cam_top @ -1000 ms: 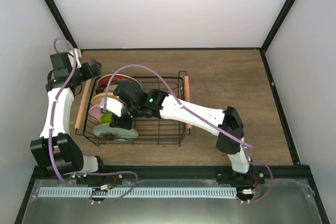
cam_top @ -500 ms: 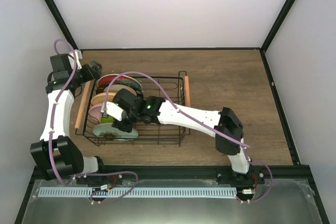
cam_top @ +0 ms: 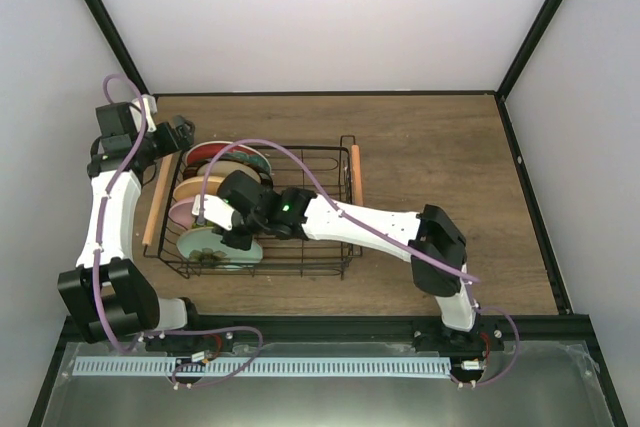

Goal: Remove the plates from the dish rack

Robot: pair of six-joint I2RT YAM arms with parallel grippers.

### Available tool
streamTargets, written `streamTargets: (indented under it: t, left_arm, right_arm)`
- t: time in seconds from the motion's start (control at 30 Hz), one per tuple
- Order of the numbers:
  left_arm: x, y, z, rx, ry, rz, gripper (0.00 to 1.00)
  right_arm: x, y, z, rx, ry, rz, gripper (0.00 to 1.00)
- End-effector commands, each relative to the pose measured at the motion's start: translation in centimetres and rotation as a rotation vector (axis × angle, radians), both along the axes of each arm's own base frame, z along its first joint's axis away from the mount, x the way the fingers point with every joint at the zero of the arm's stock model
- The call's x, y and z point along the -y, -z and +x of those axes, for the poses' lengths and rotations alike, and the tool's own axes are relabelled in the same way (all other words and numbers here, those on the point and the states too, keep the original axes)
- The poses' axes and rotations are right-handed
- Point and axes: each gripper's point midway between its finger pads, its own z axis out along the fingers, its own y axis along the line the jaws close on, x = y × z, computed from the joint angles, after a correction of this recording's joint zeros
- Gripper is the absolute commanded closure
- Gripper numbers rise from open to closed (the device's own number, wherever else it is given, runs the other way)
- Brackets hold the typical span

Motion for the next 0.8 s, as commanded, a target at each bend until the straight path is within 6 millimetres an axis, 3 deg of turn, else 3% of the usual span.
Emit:
streamTargets:
  t: [0.0, 0.17, 0.47, 0.77]
  left_arm:
    - [-0.1, 0.4, 0.5, 0.004, 0.000, -0.017, 0.00]
    - [0.0, 0.5, 0.8, 0.006, -0.003, -0.034, 0.00]
    - [-0.2, -0.1, 1.2, 0.023, -0.006, -0.031, 0.00]
    - [-0.2, -0.3, 1.3, 0.028, -0.008, -0.036, 0.00]
  right_arm:
    - [0.5, -0.1, -1.0, -0.034, -0.001, 0.002, 0.99]
    - [0.7, -2.3, -0.2, 0.027, 0.033, 0.043, 0.99]
    - [2.3, -9.8, 1.0, 0.211, 0.060, 0.143, 0.99]
    - [3.3, -10.6, 1.3, 0.247, 0.076, 0.142, 0.99]
